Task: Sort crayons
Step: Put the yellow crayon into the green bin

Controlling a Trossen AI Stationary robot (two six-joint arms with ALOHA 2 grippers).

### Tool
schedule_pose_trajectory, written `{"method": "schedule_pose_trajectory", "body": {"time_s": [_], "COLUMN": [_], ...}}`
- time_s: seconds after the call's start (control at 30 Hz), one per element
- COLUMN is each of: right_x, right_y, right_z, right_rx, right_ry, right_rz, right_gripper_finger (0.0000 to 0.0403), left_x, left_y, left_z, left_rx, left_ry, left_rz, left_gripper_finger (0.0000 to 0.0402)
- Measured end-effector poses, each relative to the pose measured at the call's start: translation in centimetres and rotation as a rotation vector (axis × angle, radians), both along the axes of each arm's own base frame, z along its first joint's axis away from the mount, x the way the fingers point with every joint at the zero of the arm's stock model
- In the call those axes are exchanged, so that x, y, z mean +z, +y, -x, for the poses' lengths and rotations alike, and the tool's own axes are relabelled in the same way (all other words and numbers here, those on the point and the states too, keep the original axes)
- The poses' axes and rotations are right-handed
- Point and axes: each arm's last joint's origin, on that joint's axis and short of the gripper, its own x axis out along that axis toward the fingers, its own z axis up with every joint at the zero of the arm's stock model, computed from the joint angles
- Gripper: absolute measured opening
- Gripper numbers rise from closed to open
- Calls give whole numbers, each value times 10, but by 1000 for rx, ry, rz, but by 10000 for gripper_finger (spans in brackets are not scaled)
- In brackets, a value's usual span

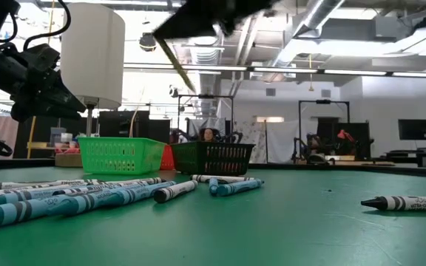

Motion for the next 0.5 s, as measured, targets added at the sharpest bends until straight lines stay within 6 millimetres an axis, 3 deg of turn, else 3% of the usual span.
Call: {"method": "schedule_pose_trajectory", "body": {"time_s": [0.13,0.27,0.5], "right_x": [13,12,-18], "right_y": [-23,-42,-75], "right_z": [-13,-27,-52], "right_rx": [38,68,68], "right_ry": [-180,-310,-433], "right_rz": [10,13,-40], "right_gripper_finger": [1,1,1], "left_x": [0,0,-1], "left_y": [0,0,0], "left_z": [0,0,0], "left_rx": [-1,-3,-4], "left_ry": [0,6,20], "left_rz": [0,-8,-12], "left_gripper_finger": [137,137,137]}}
